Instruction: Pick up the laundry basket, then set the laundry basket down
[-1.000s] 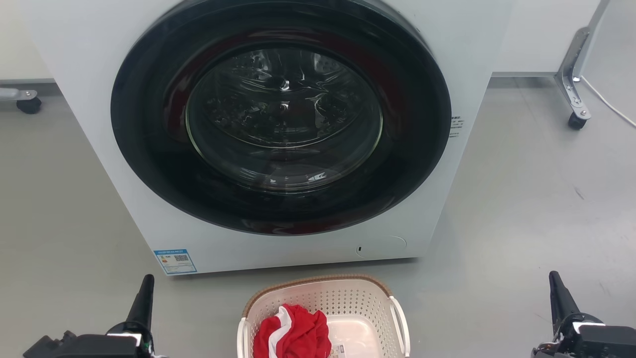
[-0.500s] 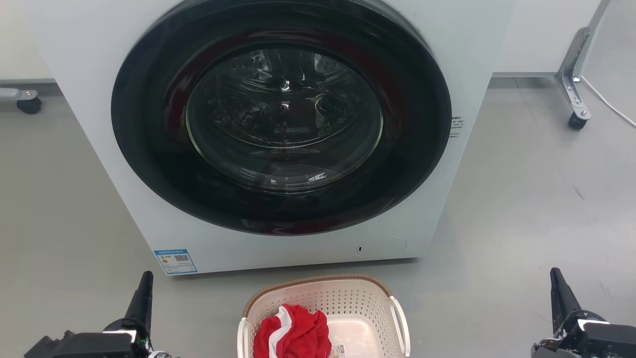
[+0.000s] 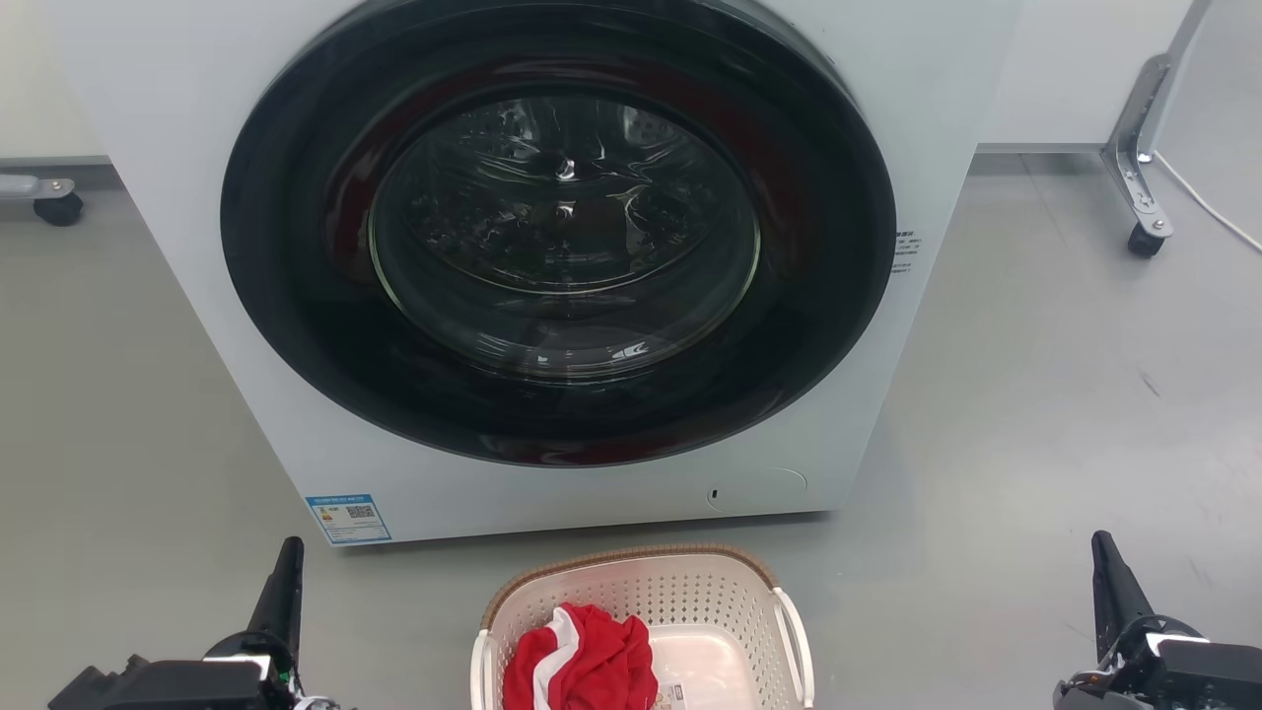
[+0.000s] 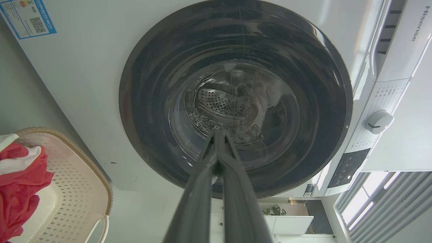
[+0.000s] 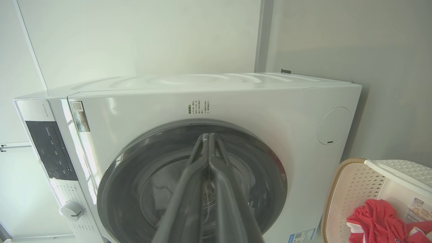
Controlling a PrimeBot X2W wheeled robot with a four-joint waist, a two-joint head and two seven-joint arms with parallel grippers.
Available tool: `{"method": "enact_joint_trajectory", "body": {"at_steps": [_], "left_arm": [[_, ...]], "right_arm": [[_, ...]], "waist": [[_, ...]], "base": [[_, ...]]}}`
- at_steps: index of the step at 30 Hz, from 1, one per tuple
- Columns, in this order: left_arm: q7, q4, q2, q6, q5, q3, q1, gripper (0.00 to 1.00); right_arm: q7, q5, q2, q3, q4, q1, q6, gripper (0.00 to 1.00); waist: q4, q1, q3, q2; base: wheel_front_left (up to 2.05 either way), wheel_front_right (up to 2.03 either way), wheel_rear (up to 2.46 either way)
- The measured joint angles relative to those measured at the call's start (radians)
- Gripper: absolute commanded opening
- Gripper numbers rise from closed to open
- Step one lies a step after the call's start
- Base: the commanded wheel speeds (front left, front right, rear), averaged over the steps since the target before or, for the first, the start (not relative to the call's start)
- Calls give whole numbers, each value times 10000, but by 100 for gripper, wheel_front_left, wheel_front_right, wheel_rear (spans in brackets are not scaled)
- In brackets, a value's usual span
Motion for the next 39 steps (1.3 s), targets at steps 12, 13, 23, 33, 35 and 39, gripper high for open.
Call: {"method": "enact_joint_trajectory", "body": {"at_steps": [12,13,23,33,35,39], "left_arm": [[0,6,0,0,-2,0,0,0],[0,8,0,0,-2,0,0,0],[0,12,0,0,-2,0,0,0],[0,17,0,0,-2,0,0,0],[0,17,0,0,-2,0,0,0],[0,19,0,0,-2,0,0,0]], "right_arm": [[0,0,0,0,0,0,0,0],[0,0,0,0,0,0,0,0],[0,12,2,0,0,0,0,0],[0,13,2,0,0,0,0,0],[0,13,2,0,0,0,0,0],[0,13,2,0,2,0,0,0]], "waist": [[0,0,0,0],[0,1,-1,0],[0,0,-1,0],[0,0,-1,0],[0,0,-1,0],[0,1,-1,0]], "base": [[0,0,0],[0,0,0],[0,0,0],[0,0,0],[0,0,0],[0,0,0]]}}
